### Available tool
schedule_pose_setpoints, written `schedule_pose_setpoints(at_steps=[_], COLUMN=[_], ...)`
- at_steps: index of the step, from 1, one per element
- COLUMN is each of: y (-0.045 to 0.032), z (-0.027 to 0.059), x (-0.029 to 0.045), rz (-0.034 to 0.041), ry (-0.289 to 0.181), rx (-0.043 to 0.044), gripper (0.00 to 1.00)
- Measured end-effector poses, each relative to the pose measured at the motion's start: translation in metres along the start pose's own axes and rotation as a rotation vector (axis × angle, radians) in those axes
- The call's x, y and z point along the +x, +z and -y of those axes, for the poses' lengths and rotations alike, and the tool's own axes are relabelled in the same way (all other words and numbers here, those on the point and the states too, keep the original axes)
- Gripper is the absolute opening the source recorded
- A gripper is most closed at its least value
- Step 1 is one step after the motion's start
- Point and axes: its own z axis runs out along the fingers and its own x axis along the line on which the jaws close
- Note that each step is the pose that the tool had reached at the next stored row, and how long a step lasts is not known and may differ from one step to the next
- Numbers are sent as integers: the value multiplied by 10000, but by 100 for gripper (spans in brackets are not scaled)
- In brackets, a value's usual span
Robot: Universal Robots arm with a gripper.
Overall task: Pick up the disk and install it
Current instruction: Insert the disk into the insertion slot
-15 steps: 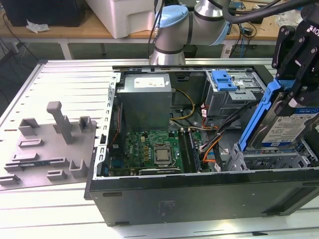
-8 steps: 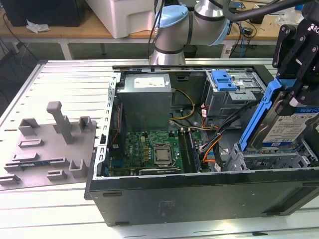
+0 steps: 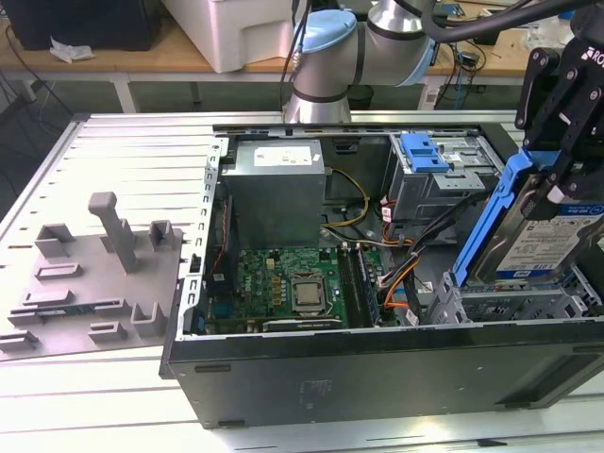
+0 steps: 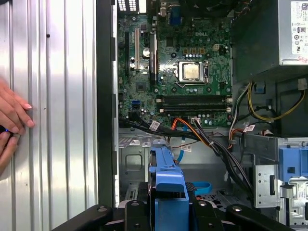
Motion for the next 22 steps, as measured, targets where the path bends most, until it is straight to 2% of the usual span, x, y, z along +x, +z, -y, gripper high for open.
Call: schedule_pose_setpoints(at_steps=[9,16,22], y=[16,18,16], z=[0,0,0], x=[-2,-39,-46], rz=[2,-9,-49], ry=[-7,-94,-184], rx=[0,-1,-2], gripper=[37,37,37])
